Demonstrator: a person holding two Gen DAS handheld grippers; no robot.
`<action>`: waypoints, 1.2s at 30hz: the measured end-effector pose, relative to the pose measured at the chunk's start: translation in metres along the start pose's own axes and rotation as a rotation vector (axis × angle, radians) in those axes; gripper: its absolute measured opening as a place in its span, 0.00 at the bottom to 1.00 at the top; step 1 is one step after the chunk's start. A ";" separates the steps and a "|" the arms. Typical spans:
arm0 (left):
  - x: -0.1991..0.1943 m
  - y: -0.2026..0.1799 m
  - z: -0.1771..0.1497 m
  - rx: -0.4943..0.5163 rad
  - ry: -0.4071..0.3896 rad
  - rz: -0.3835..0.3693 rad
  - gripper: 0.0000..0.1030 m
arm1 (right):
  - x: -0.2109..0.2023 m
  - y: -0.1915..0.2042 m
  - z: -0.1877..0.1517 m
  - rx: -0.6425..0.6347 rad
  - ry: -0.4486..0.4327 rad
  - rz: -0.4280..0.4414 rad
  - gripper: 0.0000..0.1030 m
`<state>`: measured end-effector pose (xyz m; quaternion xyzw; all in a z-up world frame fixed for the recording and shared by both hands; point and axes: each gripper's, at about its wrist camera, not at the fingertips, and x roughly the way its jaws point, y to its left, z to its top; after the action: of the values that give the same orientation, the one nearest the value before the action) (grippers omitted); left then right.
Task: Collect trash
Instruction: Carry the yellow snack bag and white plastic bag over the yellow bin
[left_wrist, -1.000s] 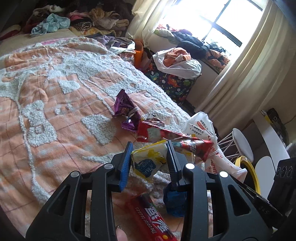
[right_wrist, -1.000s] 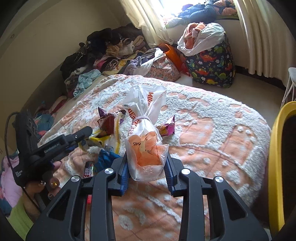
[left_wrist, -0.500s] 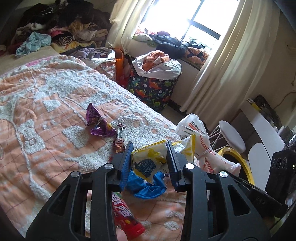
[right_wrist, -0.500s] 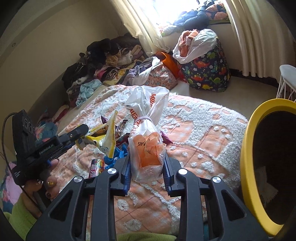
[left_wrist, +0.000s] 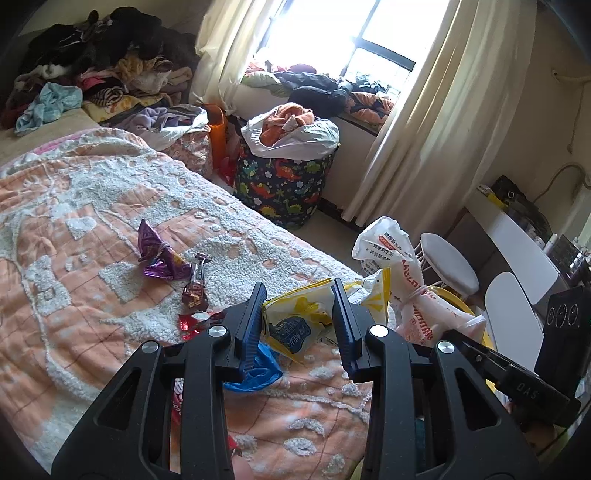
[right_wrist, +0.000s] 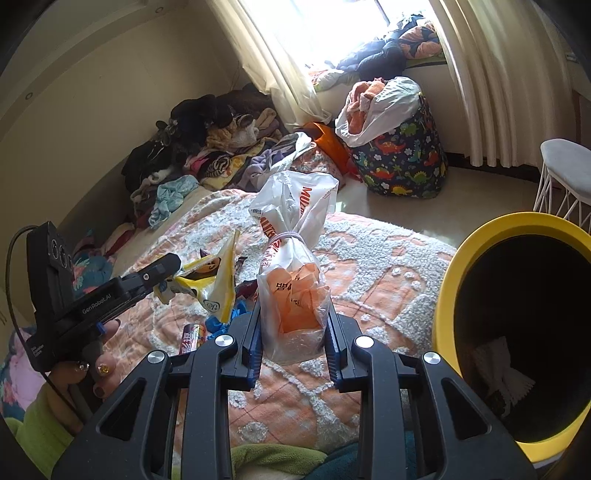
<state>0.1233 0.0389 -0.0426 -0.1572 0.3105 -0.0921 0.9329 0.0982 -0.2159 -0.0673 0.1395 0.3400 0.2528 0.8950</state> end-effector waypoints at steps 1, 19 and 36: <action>-0.001 -0.003 0.000 0.004 0.000 -0.003 0.27 | -0.002 0.000 0.001 -0.001 -0.004 -0.002 0.26; -0.012 -0.052 -0.001 0.085 -0.013 -0.057 0.27 | -0.050 -0.018 0.010 0.014 -0.089 -0.072 0.26; -0.010 -0.082 -0.008 0.138 -0.002 -0.097 0.27 | -0.069 -0.031 0.012 0.052 -0.133 -0.080 0.26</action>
<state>0.1049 -0.0366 -0.0142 -0.1076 0.2947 -0.1582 0.9362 0.0732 -0.2801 -0.0343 0.1654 0.2915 0.1979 0.9211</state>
